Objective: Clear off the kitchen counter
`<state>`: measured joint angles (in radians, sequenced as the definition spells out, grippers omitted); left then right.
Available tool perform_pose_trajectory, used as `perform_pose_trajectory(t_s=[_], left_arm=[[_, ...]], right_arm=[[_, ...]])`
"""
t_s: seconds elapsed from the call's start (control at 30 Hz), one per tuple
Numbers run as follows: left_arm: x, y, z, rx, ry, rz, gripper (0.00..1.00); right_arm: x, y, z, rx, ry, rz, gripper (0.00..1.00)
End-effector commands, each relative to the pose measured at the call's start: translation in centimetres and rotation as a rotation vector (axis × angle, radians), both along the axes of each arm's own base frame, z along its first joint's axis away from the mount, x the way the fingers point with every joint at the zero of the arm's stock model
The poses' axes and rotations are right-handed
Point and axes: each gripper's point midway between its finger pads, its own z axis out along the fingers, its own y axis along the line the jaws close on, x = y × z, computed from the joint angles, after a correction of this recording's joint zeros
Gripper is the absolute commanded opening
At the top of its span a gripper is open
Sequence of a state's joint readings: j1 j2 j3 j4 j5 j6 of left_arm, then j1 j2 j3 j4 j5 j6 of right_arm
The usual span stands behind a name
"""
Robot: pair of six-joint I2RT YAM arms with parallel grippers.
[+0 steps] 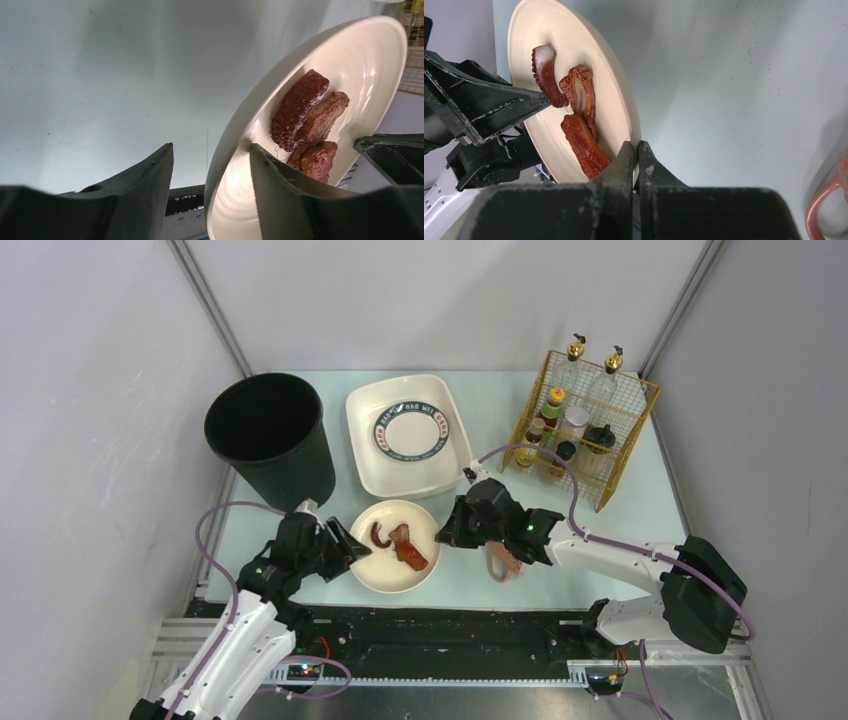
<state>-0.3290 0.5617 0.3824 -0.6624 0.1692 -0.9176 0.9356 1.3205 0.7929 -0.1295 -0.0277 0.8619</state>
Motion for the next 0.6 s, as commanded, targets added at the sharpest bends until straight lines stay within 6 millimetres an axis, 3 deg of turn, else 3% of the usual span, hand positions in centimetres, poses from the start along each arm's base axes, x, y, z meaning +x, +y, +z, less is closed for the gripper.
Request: perform_pose_trajectory(t_s=[0.0,0.3,0.47,0.57], left_arm=[[0.7,-0.7,1.2,-0.042,-0.043,-0.007,0.55],[1.1,-1.3,2.4,-0.076,-0.069,-0.013,0.21],[1.4,-2.1,4.3,-0.137,-0.123,-0.036,0.01],[1.4,-3.0,5.5,-0.188,-0.154,-0.065,0.0]], right_arm=[[0.2,0.5,2.8,0.079,-0.037,0.008,0.0],[-0.1,0.5,2.1,0.065,-0.018,0.018,0.0],[-0.5,0.9,2.3,0.081,-0.017,0.05,0.0],[-0.6,1.0,2.2,0.08,-0.013,0.063,0.0]])
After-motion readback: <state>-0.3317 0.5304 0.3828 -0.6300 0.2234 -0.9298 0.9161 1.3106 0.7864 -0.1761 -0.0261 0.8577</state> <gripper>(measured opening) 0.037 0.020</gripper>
